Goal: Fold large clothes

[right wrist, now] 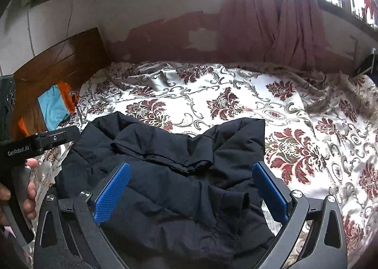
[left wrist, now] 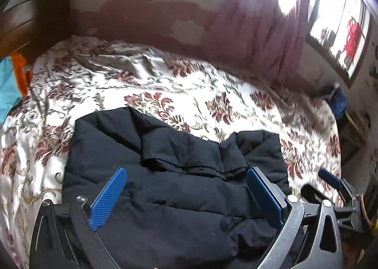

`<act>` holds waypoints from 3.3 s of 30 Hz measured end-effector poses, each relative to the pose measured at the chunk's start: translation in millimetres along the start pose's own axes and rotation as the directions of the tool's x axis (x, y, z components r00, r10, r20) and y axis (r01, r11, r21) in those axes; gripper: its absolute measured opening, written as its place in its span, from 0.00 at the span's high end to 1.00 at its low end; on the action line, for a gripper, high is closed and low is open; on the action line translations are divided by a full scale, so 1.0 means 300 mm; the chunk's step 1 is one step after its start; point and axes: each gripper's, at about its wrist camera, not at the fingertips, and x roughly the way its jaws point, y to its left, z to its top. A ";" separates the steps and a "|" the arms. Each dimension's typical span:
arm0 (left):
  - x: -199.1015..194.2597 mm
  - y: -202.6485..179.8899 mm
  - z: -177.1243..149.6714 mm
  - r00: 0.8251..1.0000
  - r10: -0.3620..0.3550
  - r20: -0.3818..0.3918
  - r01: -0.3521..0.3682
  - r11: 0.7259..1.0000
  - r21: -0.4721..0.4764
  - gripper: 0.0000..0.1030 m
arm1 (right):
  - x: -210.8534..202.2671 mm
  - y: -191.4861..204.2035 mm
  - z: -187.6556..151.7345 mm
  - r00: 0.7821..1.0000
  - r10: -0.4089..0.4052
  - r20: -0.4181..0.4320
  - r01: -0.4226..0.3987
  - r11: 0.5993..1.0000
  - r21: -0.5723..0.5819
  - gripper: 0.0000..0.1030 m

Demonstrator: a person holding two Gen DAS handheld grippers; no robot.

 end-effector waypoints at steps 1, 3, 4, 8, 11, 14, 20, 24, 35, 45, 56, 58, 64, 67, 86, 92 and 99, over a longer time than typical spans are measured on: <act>-0.021 0.002 -0.011 1.000 0.013 0.015 -0.012 1.000 -0.007 0.00 | -0.018 0.001 -0.006 1.000 0.006 0.003 -0.006 1.000 0.001 0.02; -0.062 -0.002 -0.040 0.998 0.039 0.042 -0.039 0.999 -0.006 0.00 | -0.061 0.013 -0.024 1.000 0.020 0.013 -0.020 1.000 0.004 0.02; -0.082 -0.007 -0.059 0.997 0.060 0.052 -0.060 0.998 0.003 0.00 | -0.084 0.018 -0.036 0.999 0.026 0.021 -0.026 1.000 0.001 0.02; -0.154 -0.029 -0.131 0.989 0.121 0.084 -0.124 0.992 0.035 0.00 | -0.165 0.040 -0.095 0.998 0.010 0.059 -0.009 1.000 -0.025 0.02; -0.217 -0.040 -0.187 0.982 0.143 0.124 -0.150 0.988 0.041 0.00 | -0.216 0.056 -0.130 0.997 -0.009 0.083 0.013 0.998 -0.055 0.02; -0.276 -0.051 -0.240 0.977 0.154 0.147 -0.163 0.985 0.050 0.00 | -0.269 0.066 -0.158 0.995 -0.019 0.101 0.026 0.997 -0.074 0.02; -0.367 -0.070 -0.326 0.975 0.169 0.147 -0.180 0.981 0.066 0.00 | -0.363 0.076 -0.202 0.991 -0.023 0.133 0.035 0.996 -0.083 0.02; -0.407 -0.065 -0.376 0.976 0.185 0.111 -0.190 0.981 0.036 0.00 | -0.427 0.106 -0.253 0.988 -0.018 0.156 0.035 0.994 -0.105 0.02; -0.472 -0.037 -0.530 0.961 0.268 0.069 -0.272 0.959 0.073 0.00 | -0.522 0.186 -0.409 0.994 -0.047 0.097 0.061 0.987 -0.148 0.02; -0.535 0.007 -0.661 0.966 0.260 -0.003 -0.257 0.956 0.142 0.00 | -0.613 0.256 -0.491 0.992 -0.091 0.090 0.106 0.978 -0.177 0.02; -0.640 0.064 -0.760 0.964 0.266 -0.020 -0.259 0.950 0.172 0.00 | -0.688 0.295 -0.612 0.988 -0.151 0.014 0.151 0.978 -0.142 0.02; -0.648 0.071 -0.775 0.962 0.272 -0.027 -0.263 0.947 0.186 0.00 | -0.697 0.294 -0.637 0.986 -0.168 0.001 0.166 0.974 -0.155 0.02; -0.640 0.099 -0.833 0.948 0.305 -0.085 -0.282 0.936 0.211 0.00 | -0.711 0.289 -0.692 0.979 -0.198 -0.043 0.187 0.966 -0.181 0.02; -0.637 0.116 -0.869 0.939 0.324 -0.117 -0.293 0.930 0.221 0.00 | -0.707 0.287 -0.731 0.976 -0.205 -0.078 0.186 0.962 -0.198 0.02; -0.697 0.147 -1.163 0.906 0.396 -0.147 -0.286 0.832 0.475 0.00 | -0.659 0.379 -1.109 0.917 -0.321 -0.237 0.138 0.813 -0.566 0.02; -0.653 0.113 -1.261 0.897 0.418 -0.145 -0.279 0.788 0.549 0.00 | -0.603 0.408 -1.181 0.880 -0.442 -0.173 0.213 0.694 -0.688 0.02; -0.589 0.116 -1.330 0.875 0.461 -0.150 -0.288 0.743 0.604 0.00 | -0.537 0.401 -1.167 0.866 -0.468 -0.173 0.237 0.691 -0.683 0.02</act>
